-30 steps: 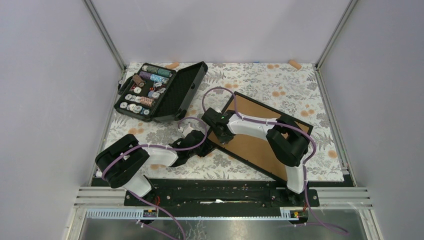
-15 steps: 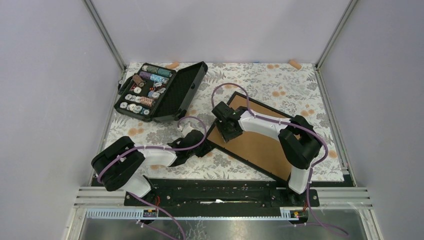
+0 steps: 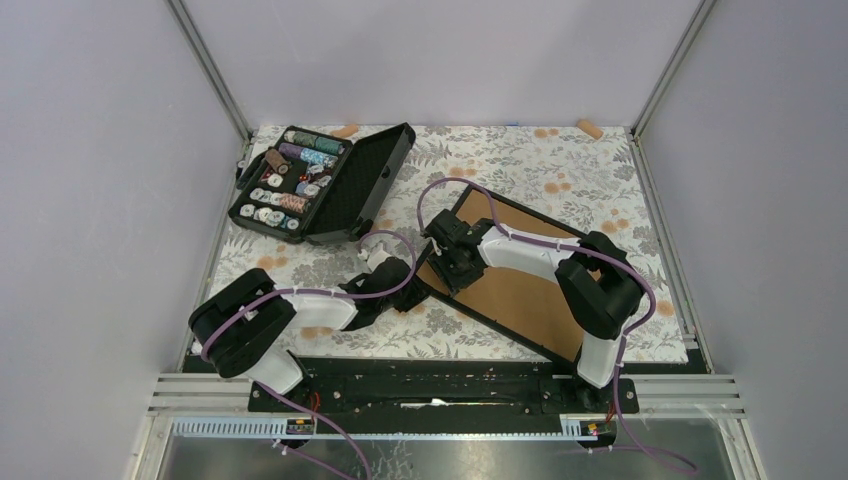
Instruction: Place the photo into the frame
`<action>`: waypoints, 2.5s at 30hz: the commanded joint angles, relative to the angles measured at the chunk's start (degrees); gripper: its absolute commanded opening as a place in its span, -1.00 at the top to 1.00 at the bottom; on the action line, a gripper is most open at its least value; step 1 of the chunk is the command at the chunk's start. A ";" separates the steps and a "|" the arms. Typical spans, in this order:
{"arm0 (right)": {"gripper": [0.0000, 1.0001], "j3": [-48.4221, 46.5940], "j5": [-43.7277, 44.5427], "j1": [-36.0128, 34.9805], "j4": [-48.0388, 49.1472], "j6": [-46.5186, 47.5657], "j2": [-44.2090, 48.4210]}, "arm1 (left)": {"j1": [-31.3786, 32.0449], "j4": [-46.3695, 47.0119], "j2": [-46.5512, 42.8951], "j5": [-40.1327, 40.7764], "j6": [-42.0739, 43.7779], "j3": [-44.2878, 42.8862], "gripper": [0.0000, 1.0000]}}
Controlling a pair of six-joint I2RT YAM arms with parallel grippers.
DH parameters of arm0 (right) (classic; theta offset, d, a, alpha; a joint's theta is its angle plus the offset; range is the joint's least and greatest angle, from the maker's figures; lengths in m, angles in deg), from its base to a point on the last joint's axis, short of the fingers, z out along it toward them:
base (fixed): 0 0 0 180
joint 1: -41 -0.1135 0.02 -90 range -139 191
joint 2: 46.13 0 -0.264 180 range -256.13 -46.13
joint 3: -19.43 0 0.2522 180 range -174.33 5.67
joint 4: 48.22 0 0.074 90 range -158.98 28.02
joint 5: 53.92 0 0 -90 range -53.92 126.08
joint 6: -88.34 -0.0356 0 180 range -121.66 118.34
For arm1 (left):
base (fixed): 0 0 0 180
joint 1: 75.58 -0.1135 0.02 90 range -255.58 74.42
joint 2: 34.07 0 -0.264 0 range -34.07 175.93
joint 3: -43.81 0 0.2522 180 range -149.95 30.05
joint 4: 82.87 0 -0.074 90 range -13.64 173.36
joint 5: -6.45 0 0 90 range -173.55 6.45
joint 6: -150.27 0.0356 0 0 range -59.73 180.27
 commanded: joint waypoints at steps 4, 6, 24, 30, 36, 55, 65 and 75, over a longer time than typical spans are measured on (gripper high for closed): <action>0.01 0.72 -1.27 -0.28 2.19 0.36 1.69 | -0.29 -15.22 4.53 1.94 3.74 3.65 0.34; 0.00 1.80 -0.86 -0.28 2.79 0.28 2.44 | -0.24 -15.15 4.52 1.88 3.68 3.85 0.34; -0.02 4.79 -0.70 -0.27 5.32 0.43 3.84 | -0.45 -14.38 4.93 1.66 3.76 4.19 0.34; -0.04 7.81 -0.61 -0.32 6.81 2.23 5.32 | -0.54 -14.21 4.92 1.56 3.70 4.43 0.34; -0.05 8.04 -0.68 -0.32 8.28 3.94 3.70 | -0.51 -13.90 5.48 1.31 3.72 4.28 0.34; -0.05 0.13 -4.20 -0.35 4.06 11.30 -5.58 | -0.97 -13.30 5.77 0.54 3.76 4.98 0.34; -0.03 -4.71 -4.25 -0.83 -1.82 12.30 -12.43 | -1.08 -12.35 6.56 0.07 3.83 5.33 0.34; -0.03 -12.84 0.74 -2.66 -11.04 10.61 -19.39 | -1.58 -11.98 6.74 -0.34 3.67 5.77 0.35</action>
